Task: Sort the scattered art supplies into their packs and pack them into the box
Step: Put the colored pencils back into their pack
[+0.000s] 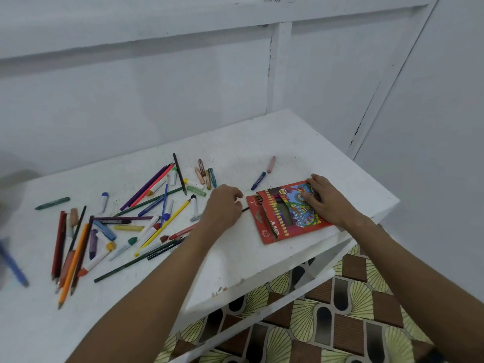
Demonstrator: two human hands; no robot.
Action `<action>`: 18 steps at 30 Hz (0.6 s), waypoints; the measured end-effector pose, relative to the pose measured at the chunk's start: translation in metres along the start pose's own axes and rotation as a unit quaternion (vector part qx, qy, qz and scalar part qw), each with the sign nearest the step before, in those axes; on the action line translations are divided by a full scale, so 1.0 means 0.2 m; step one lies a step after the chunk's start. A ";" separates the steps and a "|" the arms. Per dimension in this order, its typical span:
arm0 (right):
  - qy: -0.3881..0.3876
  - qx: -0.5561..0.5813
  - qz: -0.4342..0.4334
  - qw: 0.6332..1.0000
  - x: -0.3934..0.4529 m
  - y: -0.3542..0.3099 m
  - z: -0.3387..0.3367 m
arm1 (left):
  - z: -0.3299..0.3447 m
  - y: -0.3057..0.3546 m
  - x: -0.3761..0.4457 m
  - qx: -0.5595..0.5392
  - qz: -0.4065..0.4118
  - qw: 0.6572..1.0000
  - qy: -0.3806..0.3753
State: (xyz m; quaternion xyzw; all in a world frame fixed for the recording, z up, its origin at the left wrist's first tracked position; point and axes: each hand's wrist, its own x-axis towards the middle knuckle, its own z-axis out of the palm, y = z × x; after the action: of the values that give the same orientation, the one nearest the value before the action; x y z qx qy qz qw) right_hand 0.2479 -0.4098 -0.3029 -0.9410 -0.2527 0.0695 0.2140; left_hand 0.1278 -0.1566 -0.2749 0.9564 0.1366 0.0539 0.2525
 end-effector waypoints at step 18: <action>-0.013 -0.071 -0.007 0.997 -0.04 -0.04 0.04 | -0.35 -0.43 -0.40 0.145 -0.143 0.979 -0.023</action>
State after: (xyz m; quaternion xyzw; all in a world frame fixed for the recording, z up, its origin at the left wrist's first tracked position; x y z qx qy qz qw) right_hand 0.2355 -0.4059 -0.3060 -0.9510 -0.2668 0.0617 0.1435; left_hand 0.0197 -0.0755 -0.2594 0.9545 0.2724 -0.0253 0.1189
